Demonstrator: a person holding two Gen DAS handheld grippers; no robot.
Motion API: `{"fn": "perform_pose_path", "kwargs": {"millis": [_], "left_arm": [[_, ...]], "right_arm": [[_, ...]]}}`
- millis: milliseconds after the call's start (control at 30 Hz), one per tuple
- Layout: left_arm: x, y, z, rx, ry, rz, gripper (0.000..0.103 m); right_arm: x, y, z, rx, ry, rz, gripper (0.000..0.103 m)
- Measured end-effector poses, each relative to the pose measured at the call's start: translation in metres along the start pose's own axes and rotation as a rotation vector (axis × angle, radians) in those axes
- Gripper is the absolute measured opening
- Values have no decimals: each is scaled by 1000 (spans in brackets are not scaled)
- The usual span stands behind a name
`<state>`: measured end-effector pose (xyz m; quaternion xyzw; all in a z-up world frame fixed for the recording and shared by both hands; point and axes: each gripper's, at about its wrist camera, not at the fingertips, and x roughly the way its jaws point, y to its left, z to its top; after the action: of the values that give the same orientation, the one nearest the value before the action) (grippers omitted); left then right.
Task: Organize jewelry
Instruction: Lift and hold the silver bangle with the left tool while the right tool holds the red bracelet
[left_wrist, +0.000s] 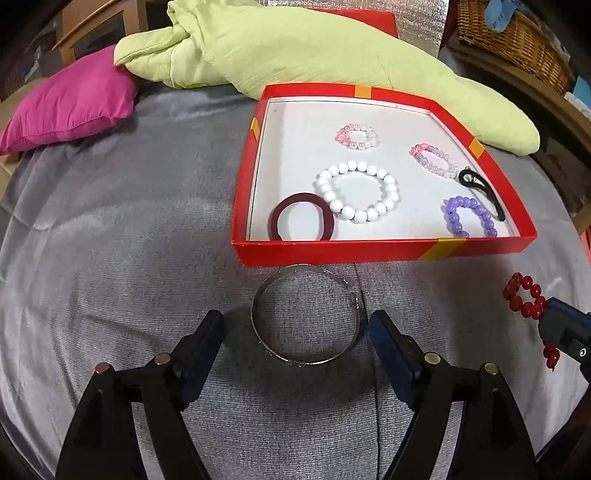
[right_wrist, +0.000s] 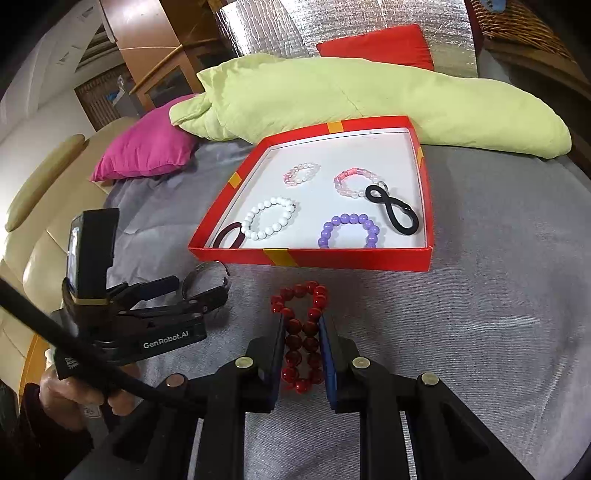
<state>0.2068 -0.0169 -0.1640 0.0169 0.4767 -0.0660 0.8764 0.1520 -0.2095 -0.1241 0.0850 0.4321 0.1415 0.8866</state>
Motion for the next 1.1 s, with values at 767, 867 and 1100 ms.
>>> {"fn": "perform_pose_path", "kwargs": {"millis": [767,867,1100], "left_arm": [[-37,2,-10,55,-86,35,61],[-48,2,-11,69,-112,50,61],[-63,5,-11,72,-136,97,61]], "right_arm": [[0,6,2,6,-21,4,20],[2,9,3,3,-17,5,20],[10,16,3,-6,-4,3,20]]}}
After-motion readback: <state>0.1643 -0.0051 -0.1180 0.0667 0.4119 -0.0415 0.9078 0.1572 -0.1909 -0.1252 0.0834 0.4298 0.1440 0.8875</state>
